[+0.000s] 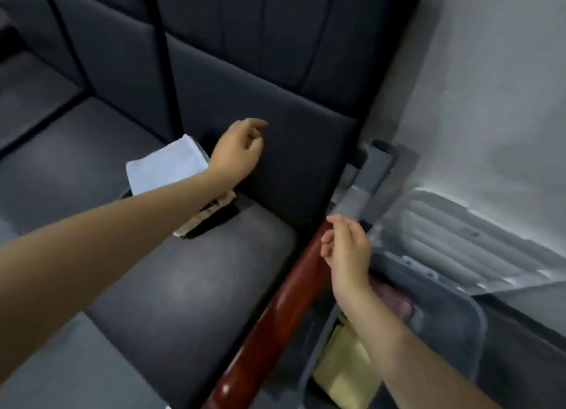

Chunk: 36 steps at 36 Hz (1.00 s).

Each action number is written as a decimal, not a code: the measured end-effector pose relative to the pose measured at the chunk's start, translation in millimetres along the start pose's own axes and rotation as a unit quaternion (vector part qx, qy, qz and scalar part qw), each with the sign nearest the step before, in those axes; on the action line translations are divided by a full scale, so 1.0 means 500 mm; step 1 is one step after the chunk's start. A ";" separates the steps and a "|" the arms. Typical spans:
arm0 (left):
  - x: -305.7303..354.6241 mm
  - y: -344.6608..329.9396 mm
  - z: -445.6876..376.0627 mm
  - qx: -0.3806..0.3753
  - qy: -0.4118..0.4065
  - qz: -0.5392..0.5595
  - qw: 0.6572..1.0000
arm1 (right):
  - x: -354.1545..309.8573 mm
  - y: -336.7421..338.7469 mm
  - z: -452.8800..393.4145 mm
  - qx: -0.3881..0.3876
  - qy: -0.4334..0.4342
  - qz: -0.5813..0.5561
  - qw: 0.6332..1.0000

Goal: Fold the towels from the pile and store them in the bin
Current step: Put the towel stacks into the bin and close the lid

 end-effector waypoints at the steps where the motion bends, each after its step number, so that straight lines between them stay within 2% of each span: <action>1: -0.065 0.033 -0.024 0.009 0.018 -0.021 1.000 | 0.003 -0.056 0.009 -0.015 0.014 0.007 1.000; 4: -0.255 0.107 -0.090 0.004 0.070 -0.080 0.994 | 0.056 -0.238 0.018 -0.059 0.010 0.022 0.998; 8: -0.458 0.128 -0.130 -0.102 0.151 -0.131 0.975 | 0.204 -0.444 0.007 -0.056 -0.154 -0.002 0.987; 10: -0.519 0.118 -0.138 -0.132 0.170 -0.143 0.966 | 0.262 -0.513 -0.003 -0.063 -0.217 -0.015 0.974; 14: -0.608 0.095 -0.143 -0.175 0.190 -0.172 0.951 | 0.331 -0.631 -0.037 -0.042 -0.226 -0.068 0.971; 19: -0.668 0.076 -0.139 -0.187 0.173 -0.181 0.950 | 0.368 -0.694 -0.066 0.014 -0.231 -0.083 0.969; 27: -0.716 0.075 -0.142 -0.230 0.191 -0.087 0.950 | 0.380 -0.709 -0.045 0.001 -0.240 -0.048 0.969; 31: -0.718 0.074 -0.145 -0.226 0.209 -0.026 0.951 | 0.360 -0.724 -0.055 0.025 -0.198 -0.049 0.979; 36: -0.726 0.078 -0.147 -0.230 0.218 0.019 0.948 | 0.354 -0.728 -0.062 0.060 -0.189 -0.040 0.979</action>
Point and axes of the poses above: each hand's wrist, its own z-axis away from the middle knuckle, its own y-axis out of the back of the hand, x = y × z, the point moved 6 cm from there along -z, towards the middle knuckle, and after that the axes turned 6 degrees about -z, right-handed, at the moved point
